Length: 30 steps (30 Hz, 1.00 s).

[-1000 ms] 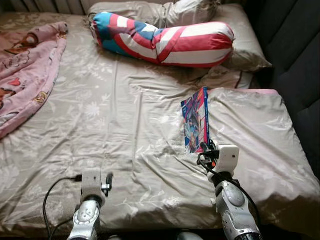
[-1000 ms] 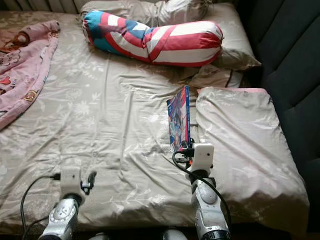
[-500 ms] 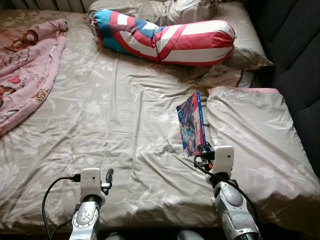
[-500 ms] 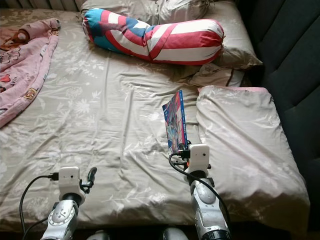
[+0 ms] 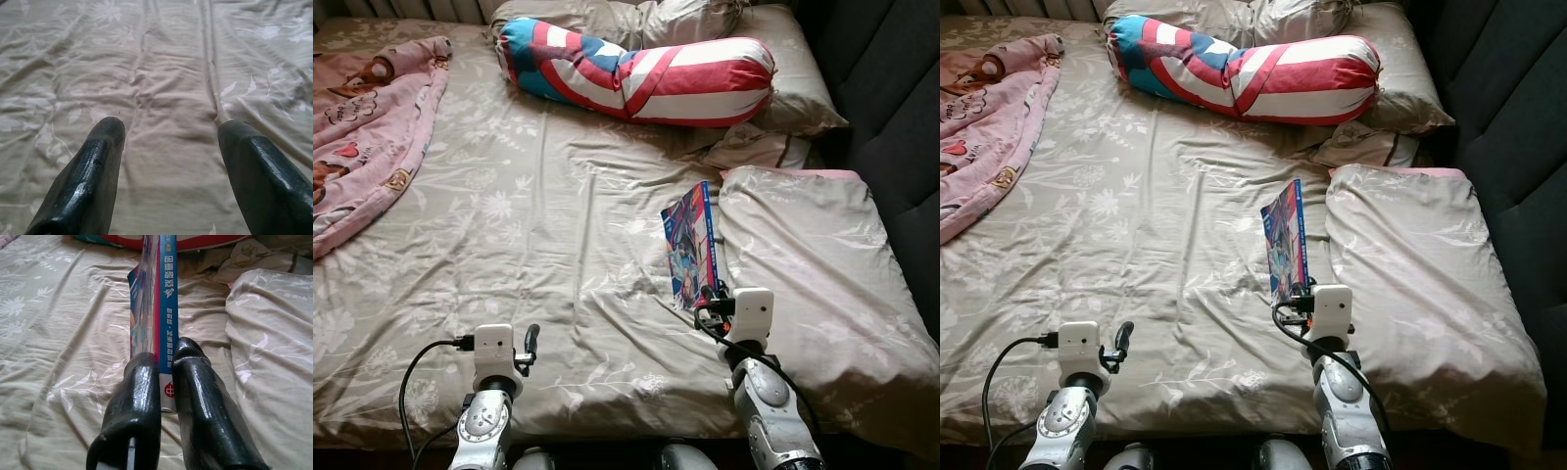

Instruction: Clean up the room

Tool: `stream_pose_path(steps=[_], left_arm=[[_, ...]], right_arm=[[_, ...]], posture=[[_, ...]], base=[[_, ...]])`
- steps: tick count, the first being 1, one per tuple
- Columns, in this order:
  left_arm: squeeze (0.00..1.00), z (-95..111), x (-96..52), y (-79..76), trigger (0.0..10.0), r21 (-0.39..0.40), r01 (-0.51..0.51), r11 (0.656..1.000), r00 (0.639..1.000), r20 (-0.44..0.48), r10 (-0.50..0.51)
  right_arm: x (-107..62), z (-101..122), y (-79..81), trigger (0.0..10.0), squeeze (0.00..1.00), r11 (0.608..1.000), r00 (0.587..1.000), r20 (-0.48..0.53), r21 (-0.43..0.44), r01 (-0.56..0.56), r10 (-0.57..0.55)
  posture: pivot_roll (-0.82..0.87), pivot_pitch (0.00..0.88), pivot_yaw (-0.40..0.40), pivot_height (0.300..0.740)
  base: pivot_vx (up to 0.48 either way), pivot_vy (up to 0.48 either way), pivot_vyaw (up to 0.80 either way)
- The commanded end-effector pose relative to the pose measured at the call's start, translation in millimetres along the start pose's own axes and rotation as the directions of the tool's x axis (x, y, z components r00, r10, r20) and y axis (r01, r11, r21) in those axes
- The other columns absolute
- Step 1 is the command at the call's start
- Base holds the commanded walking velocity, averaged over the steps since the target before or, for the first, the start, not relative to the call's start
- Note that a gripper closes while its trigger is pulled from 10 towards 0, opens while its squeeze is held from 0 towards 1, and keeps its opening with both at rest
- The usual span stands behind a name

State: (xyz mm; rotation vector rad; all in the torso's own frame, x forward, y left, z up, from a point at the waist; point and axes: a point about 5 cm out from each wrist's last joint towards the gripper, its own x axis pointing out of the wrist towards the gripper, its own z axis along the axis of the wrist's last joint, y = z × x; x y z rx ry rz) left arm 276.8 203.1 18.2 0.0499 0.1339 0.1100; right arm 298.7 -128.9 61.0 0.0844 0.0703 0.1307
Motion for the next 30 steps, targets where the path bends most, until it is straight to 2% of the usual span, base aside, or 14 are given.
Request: stream_pose_path(steps=[1,9,10,14,30], left_arm=[[0.00,-6.0,-4.4,-0.8,10.0,0.001,0.005,1.000,1.000,-0.021,-0.005],[0.00,-6.7,-4.4,-2.6,10.0,0.008,0.016,1.000,1.000,-0.027,-0.015],[0.00,-6.4,-4.3,-3.6,10.0,0.013,0.022,1.000,0.999,-0.024,-0.022],[0.00,-6.1,-4.3,-4.7,10.0,0.017,0.026,1.000,0.999,-0.021,-0.025],[0.00,-1.4,-1.1,-9.5,10.0,0.013,0.049,0.999,0.999,-0.005,-0.049]], right_arm=[[-1.8,7.9,-5.5,10.0,0.00,1.000,0.998,0.051,-0.001,0.023,-0.023],[-0.6,4.3,-5.4,10.0,0.00,1.000,1.000,0.014,-0.013,0.025,-0.025],[-0.2,3.3,-4.6,10.0,0.00,1.000,1.000,0.009,-0.007,0.022,-0.022],[-1.3,4.2,-4.9,10.0,0.00,1.000,0.999,0.031,-0.006,0.022,-0.022],[-1.8,3.1,-5.0,10.0,0.00,1.000,0.999,0.026,-0.001,0.019,-0.019]], posture=[[-0.06,0.256,-0.106,0.655],[-0.07,0.255,-0.107,0.655],[-0.07,0.257,-0.107,0.645],[-0.07,0.256,-0.107,0.630],[-0.07,0.257,-0.107,0.630]], base=[[0.000,0.000,0.00],[0.000,0.000,0.00],[0.000,0.000,0.00],[0.000,0.000,0.00],[0.000,0.000,0.00]])
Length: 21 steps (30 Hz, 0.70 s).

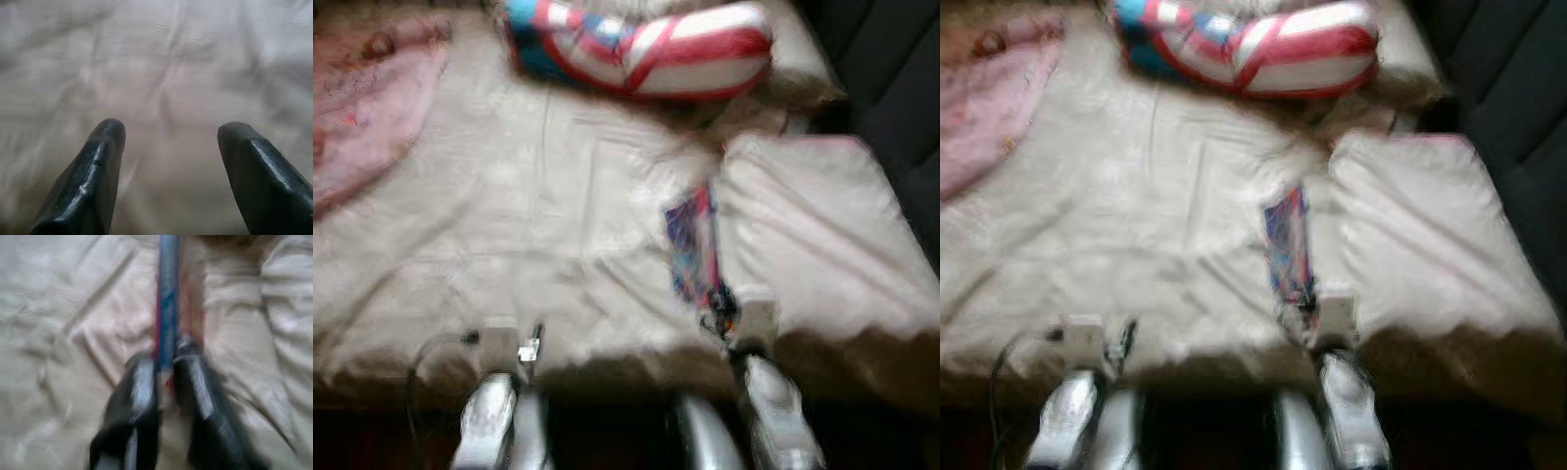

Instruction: Clean up the room

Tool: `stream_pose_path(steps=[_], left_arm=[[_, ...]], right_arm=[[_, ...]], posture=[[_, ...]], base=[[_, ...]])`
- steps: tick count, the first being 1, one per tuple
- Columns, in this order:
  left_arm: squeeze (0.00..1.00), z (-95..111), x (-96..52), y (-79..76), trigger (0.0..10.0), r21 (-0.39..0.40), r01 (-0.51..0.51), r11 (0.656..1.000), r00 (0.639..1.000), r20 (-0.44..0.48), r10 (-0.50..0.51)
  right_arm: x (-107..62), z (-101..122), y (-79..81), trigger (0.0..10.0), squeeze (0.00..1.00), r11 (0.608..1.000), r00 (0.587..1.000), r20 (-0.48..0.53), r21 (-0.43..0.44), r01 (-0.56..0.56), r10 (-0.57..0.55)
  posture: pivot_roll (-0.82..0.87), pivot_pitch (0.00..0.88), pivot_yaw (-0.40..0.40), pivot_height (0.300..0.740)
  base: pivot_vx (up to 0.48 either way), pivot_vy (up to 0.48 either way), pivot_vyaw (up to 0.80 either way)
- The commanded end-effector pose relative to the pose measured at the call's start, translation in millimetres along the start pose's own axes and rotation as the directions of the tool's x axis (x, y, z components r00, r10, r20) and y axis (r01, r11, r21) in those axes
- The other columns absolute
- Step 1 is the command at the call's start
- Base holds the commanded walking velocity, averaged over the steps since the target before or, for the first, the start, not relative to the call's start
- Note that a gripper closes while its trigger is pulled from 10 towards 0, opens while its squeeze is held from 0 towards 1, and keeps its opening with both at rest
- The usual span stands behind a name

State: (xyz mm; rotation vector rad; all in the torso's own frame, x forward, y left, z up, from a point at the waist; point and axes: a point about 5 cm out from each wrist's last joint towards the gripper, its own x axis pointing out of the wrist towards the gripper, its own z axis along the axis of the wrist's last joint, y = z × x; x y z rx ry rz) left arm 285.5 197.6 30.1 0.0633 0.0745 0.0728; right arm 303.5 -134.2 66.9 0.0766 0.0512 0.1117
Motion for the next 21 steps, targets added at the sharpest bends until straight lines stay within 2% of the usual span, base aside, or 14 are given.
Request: stream_pose_path(steps=[1,11,16,21], left_arm=[[0.00,-14,-8.0,-4.8,10.0,-0.001,0.019,1.000,0.998,-0.066,-0.019],[0.00,-13,-7.8,-6.9,10.0,-0.004,0.035,0.999,0.997,-0.064,-0.035],[0.00,-14,-8.1,-6.6,10.0,-0.005,0.037,0.999,0.997,-0.066,-0.037],[0.00,-14,-8.2,-7.0,10.0,-0.006,0.039,0.999,0.997,-0.066,-0.040]], right_arm=[[-5.6,-4,0.4,10.0,0.00,1.000,1.000,0.006,0.008,0.000,0.000],[-5.4,-2,-1.4,10.0,0.00,1.000,1.000,0.017,0.009,0.016,-0.017],[-4.5,3,-10.7,10.0,0.00,0.997,0.996,0.042,0.011,0.083,-0.083],[-4.0,3,-12.2,10.0,0.00,0.996,0.995,0.039,0.022,0.092,-0.092]], posture=[[-0.07,0.257,-0.107,0.630],[-0.07,0.257,-0.106,0.630],[-0.07,0.259,-0.105,0.630],[-0.07,0.259,-0.105,0.630]], base=[[0.000,0.000,0.00],[0.000,0.000,0.00],[0.000,0.000,0.00],[0.000,0.000,0.00]])
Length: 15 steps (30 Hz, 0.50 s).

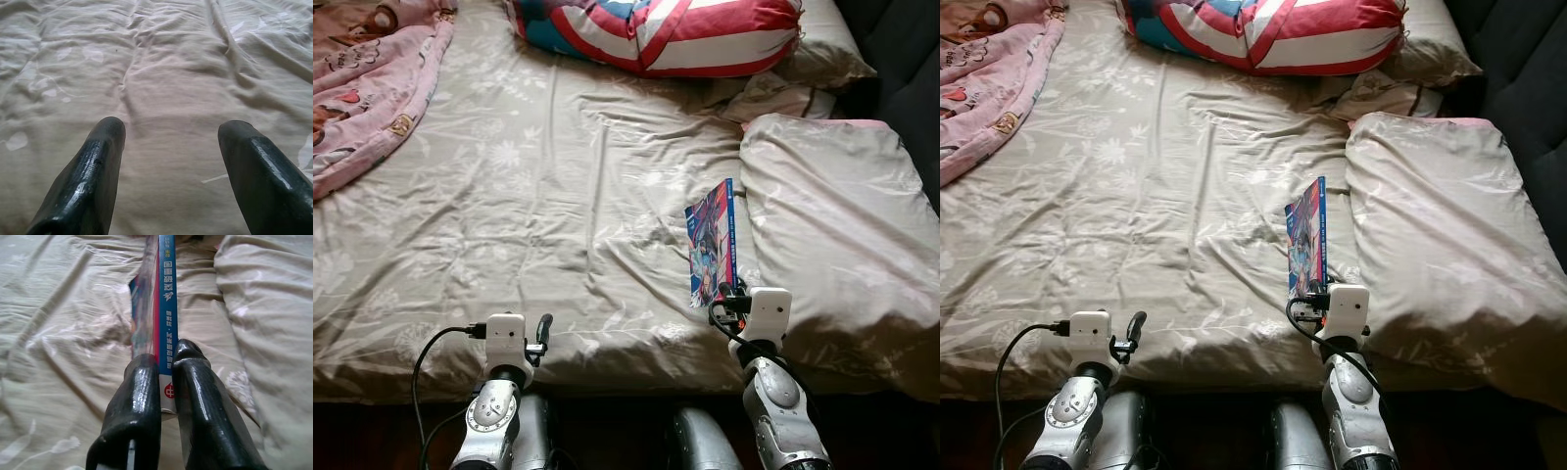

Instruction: Clean up the room

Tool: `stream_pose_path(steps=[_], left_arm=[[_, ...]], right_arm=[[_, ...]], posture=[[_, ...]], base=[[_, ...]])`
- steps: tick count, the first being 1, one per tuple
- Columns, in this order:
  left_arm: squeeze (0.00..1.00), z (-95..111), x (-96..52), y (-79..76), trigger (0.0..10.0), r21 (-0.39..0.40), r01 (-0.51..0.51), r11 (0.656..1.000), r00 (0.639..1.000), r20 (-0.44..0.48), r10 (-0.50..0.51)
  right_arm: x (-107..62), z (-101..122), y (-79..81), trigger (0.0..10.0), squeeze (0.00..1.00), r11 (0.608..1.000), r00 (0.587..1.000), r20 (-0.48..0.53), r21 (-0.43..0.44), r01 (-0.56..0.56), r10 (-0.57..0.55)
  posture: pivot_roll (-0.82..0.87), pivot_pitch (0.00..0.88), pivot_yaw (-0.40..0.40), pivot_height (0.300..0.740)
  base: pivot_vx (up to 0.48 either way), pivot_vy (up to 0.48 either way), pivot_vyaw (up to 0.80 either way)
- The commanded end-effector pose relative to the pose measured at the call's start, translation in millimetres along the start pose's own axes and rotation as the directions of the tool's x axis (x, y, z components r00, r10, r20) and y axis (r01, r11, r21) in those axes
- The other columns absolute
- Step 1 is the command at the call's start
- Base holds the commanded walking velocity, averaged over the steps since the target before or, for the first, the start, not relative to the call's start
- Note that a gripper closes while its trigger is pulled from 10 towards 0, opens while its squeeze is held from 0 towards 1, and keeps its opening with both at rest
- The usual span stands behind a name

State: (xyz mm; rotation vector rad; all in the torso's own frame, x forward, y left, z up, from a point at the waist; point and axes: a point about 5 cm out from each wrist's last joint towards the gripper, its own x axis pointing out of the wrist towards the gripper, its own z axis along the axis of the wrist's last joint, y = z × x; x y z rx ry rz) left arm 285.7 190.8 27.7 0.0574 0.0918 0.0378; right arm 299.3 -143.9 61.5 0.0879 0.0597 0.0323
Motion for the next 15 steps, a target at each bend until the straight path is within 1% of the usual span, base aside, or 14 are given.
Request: stream_pose_path(steps=[1,2,5,15], left_arm=[[0.00,-11.7,-7.9,-0.3,10.0,-0.001,0.005,1.000,0.999,-0.050,-0.005],[0.00,-11.7,-7.9,-0.3,10.0,-0.002,0.005,1.000,0.999,-0.049,-0.005],[0.00,-11.6,-8.0,-0.3,10.0,-0.002,0.005,1.000,0.999,-0.048,-0.006],[0.00,-11.9,-8.4,-0.5,10.0,-0.002,0.006,1.000,0.999,-0.049,-0.007]], right_arm=[[1.3,7.4,-1.7,10.0,0.00,1.000,0.999,0.043,0.009,0.008,-0.009],[1.3,7.1,-1.3,10.0,0.00,1.000,0.999,0.042,0.009,0.006,-0.006],[1.4,6.8,-0.8,10.0,0.00,1.000,0.999,0.042,0.010,0.006,-0.006],[1.8,6.7,-1.8,10.0,0.00,1.000,0.999,0.040,0.009,0.008,-0.009]], posture=[[-0.07,0.259,-0.105,0.630],[-0.07,0.259,-0.105,0.630],[-0.07,0.259,-0.105,0.630],[-0.07,0.259,-0.104,0.630]], base=[[0.000,0.000,0.00],[0.000,0.000,0.00],[0.246,0.000,0.00],[0.296,0.000,0.00]])
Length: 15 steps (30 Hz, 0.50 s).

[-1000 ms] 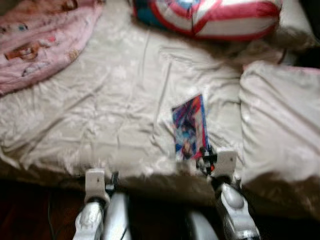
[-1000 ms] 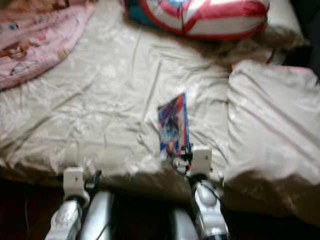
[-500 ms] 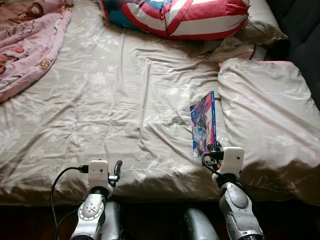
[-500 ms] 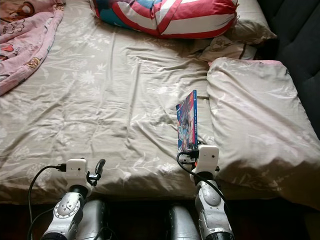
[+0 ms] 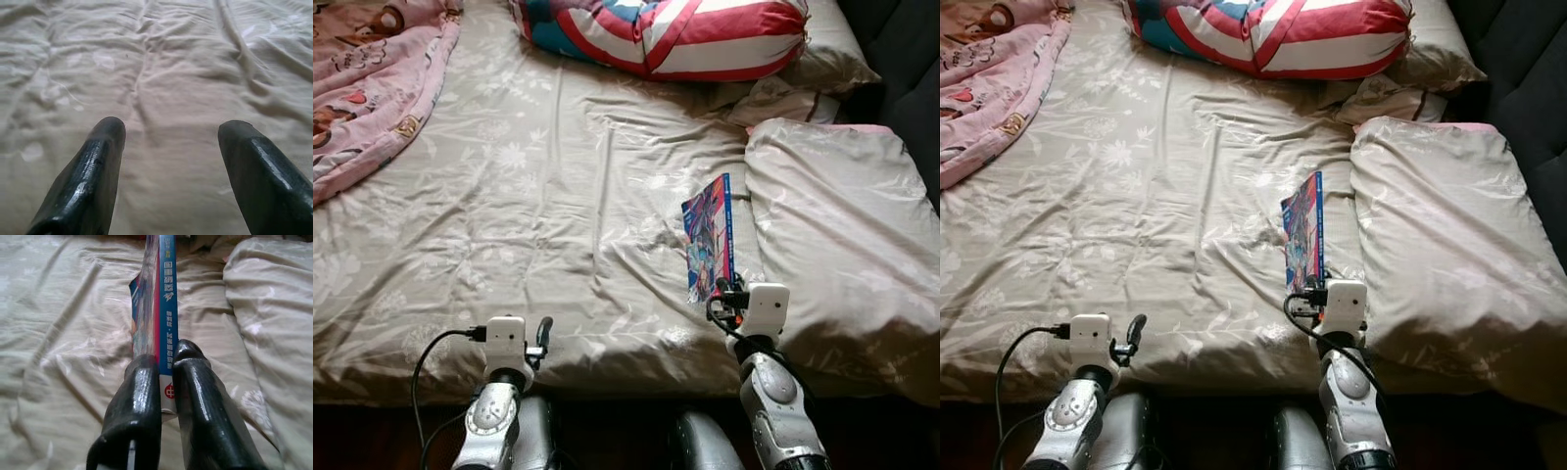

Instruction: Clean up the room

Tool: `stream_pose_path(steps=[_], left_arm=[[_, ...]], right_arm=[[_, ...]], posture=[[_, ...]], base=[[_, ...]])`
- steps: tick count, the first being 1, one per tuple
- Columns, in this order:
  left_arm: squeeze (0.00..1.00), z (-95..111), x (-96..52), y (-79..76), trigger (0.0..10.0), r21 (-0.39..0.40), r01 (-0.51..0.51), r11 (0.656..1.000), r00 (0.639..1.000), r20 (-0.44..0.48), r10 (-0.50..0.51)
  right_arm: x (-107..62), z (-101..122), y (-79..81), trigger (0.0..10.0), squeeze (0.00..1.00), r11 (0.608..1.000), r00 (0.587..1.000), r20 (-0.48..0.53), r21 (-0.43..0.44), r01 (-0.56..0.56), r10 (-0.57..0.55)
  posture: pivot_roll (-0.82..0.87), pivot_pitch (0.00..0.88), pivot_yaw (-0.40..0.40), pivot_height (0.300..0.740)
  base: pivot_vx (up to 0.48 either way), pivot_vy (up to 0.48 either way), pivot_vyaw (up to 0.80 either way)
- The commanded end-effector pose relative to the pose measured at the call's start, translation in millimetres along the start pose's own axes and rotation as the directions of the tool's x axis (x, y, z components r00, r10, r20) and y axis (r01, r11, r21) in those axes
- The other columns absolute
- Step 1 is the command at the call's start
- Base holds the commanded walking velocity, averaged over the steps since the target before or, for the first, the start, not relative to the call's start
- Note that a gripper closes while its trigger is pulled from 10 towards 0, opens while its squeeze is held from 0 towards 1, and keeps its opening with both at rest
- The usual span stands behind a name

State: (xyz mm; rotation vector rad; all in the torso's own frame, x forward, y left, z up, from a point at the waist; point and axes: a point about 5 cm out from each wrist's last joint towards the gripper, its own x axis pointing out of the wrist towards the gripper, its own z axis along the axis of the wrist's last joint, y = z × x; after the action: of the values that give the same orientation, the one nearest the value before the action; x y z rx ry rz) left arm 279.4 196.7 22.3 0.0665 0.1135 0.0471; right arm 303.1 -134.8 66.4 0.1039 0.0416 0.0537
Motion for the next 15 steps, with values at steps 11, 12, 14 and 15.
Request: stream_pose_path(steps=[11,12,14,15], left_arm=[[0.00,-5.8,-2.8,-6.9,10.0,-0.009,0.019,1.000,0.999,-0.028,-0.020],[0.00,-5.8,-2.7,-7.0,10.0,-0.008,0.021,1.000,0.999,-0.028,-0.021],[0.00,-5.6,-2.7,-7.2,10.0,-0.008,0.022,1.000,0.999,-0.028,-0.022],[0.00,-5.6,-2.6,-7.3,10.0,-0.008,0.023,1.000,0.999,-0.027,-0.023]], right_arm=[[0.6,-0.3,-15.7,10.0,0.00,1.000,1.000,-0.003,-0.007,0.022,-0.022],[2.2,-2.3,-16.8,10.0,0.00,1.000,1.000,-0.020,0.009,0.012,-0.012],[3.2,-3.2,-17.6,10.0,0.00,1.000,1.000,-0.030,0.016,0.008,-0.007],[4.5,-3.9,-18.3,10.0,0.00,1.000,0.999,-0.038,0.029,0.004,-0.003]], posture=[[-0.06,0.251,-0.101,0.630],[-0.06,0.251,-0.101,0.630],[-0.06,0.250,-0.100,0.630],[-0.06,0.250,-0.100,0.630]], base=[[0.202,0.000,0.00],[0.000,0.000,0.00],[0.000,0.000,0.00],[0.000,0.000,0.00]])
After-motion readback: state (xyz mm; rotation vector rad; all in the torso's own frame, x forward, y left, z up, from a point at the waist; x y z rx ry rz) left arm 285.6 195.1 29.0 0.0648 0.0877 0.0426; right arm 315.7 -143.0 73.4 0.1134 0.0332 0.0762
